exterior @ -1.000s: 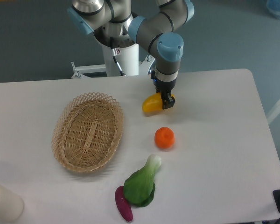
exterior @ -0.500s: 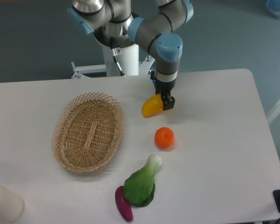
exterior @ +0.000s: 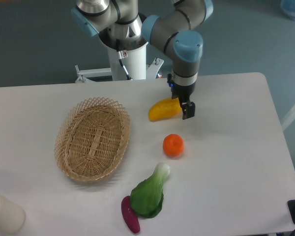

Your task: Place the mango on the table

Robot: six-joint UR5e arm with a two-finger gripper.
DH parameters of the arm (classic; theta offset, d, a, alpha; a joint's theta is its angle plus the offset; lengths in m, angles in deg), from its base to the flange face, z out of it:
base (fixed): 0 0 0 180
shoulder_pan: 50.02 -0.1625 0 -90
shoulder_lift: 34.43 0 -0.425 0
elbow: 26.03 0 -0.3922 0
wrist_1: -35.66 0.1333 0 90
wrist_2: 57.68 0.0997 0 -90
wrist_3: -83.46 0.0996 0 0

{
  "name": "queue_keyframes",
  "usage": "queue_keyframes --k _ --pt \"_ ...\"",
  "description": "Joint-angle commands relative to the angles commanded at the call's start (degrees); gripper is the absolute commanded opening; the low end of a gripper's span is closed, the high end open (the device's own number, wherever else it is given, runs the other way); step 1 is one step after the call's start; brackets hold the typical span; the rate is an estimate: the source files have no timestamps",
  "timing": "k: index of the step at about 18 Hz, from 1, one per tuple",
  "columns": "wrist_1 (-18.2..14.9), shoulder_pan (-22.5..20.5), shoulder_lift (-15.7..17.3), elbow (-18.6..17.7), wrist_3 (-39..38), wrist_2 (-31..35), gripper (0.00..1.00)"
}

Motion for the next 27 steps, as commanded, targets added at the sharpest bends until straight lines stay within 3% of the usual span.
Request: queue_keyframes --k 5,14,24,27 --pt "-0.26 1.23 -5.10 8.18 -1.59 0.09 1.00" --pt "-0.35 3.87 -13.19 19.52 -17.13 0.26 1.00" --pt "-0.26 5.18 -18.20 25.85 -28.12 0.35 1.00" --pt "-0.44 5.98 -18.56 25.86 -28.75 2.89 1.00"
